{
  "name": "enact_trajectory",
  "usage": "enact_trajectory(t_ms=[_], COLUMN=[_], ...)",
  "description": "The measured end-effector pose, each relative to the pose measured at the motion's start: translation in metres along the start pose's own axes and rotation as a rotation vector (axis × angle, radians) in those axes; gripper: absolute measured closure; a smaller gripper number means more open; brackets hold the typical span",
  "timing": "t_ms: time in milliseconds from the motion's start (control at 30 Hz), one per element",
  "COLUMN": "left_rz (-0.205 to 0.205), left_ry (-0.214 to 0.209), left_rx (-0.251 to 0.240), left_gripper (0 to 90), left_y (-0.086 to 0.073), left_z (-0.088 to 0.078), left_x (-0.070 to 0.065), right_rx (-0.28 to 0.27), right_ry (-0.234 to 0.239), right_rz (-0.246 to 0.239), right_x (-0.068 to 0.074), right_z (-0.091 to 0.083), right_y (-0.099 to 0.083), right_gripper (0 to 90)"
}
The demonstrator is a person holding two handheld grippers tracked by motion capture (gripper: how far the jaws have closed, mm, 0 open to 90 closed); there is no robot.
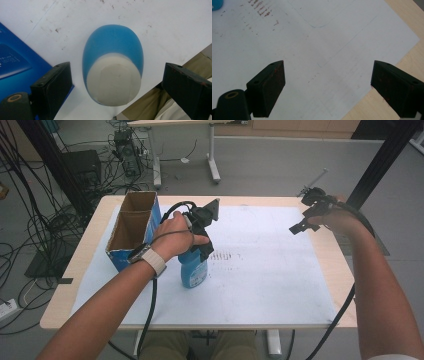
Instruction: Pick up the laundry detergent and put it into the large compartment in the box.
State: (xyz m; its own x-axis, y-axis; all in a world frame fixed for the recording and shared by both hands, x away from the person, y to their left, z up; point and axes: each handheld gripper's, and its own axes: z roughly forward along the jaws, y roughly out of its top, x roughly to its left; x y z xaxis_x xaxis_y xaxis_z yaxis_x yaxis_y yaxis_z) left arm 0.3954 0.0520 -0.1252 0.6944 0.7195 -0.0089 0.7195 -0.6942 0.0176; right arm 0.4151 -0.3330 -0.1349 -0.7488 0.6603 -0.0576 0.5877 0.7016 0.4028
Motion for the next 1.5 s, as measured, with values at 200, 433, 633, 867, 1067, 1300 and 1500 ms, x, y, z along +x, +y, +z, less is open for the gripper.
enact_trajectory(t_ms=[200, 433, 633, 867, 1067, 1300, 1500], left_rz=[-0.006, -0.005, -0.005, -0.005, -0.004, -0.006, -0.005], left_ry=[-0.004, -0.003, -0.003, -0.001, 0.0, -0.002, 0.002], left_rx=[-0.011, -0.012, -0.011, -0.008, -0.005, -0.009, -0.004], left_gripper=[10.1, 10.1, 10.1, 10.1, 10.1, 10.1, 10.1], left_y=[-0.0022, -0.0027, -0.002, -0.0008, -0.0003, -0.0001, 0.0004], left_z=[-0.0004, -0.0003, 0.0001, 0.0007, 0.0004, 0.001, 0.0011], left_x=[0.001, 0.0006, -0.0004, -0.0016, -0.0008, -0.0017, -0.0023], right_rx=[0.001, -0.001, -0.001, -0.002, -0.001, -0.004, -0.004], right_ry=[-0.002, -0.002, -0.003, -0.001, -0.002, -0.001, -0.002], right_rz=[0.002, 0.002, 0.003, 0.002, 0.007, 0.005, 0.007], right_x=[-0.0003, 0.0, -0.0001, -0.0006, -0.001, -0.0011, -0.001], right_z=[-0.0007, -0.0012, -0.0015, -0.0011, -0.0008, -0.001, -0.0011], right_y=[-0.0004, -0.0004, -0.0002, 0.0, -0.0004, -0.0005, -0.0008], right_gripper=[12.3, 12.3, 12.3, 12.3, 12.3, 12.3, 12.3])
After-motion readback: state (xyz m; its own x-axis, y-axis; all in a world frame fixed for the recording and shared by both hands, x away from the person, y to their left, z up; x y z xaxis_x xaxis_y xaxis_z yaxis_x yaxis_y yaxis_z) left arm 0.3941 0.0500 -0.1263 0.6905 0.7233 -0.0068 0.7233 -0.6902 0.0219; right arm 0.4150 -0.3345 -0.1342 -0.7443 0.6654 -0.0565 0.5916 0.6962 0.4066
